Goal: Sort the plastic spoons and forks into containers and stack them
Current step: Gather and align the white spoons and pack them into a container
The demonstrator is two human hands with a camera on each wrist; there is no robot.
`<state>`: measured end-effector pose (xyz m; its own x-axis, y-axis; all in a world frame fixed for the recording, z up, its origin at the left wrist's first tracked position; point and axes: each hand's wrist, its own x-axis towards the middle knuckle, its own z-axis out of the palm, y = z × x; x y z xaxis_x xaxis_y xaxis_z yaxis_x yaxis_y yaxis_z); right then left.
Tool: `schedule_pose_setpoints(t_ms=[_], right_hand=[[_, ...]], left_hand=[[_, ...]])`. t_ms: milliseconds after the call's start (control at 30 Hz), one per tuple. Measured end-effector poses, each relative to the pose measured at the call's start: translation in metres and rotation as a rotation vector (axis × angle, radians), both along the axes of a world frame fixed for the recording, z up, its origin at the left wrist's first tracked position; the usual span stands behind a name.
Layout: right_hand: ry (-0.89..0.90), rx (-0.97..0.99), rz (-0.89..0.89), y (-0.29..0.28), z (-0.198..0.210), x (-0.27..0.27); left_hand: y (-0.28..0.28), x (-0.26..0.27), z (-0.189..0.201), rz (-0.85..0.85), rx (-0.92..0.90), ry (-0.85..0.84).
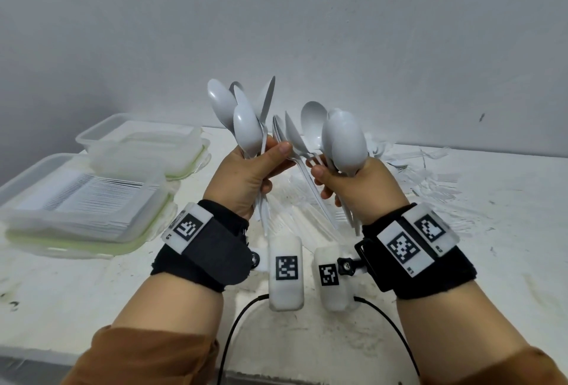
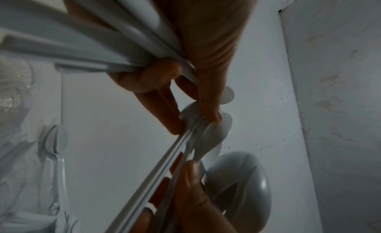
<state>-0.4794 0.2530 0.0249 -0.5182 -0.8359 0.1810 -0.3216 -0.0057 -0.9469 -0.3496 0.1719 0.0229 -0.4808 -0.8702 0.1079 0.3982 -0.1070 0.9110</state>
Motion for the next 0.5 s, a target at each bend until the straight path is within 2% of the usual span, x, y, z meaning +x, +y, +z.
schedule_pose_setpoints(t_ms=[300, 500], right_hand=[[-0.017, 0.053, 0.021, -0.008, -0.001, 0.006], [-0.163, 0.013, 0.020, -0.007, 0.002, 0.006]], left_hand=[[-0.009, 0.005, -0.001, -0.018, -0.023, -0.004], [-0.013, 0.007, -0.001, 0.000, -0.024, 0.013]])
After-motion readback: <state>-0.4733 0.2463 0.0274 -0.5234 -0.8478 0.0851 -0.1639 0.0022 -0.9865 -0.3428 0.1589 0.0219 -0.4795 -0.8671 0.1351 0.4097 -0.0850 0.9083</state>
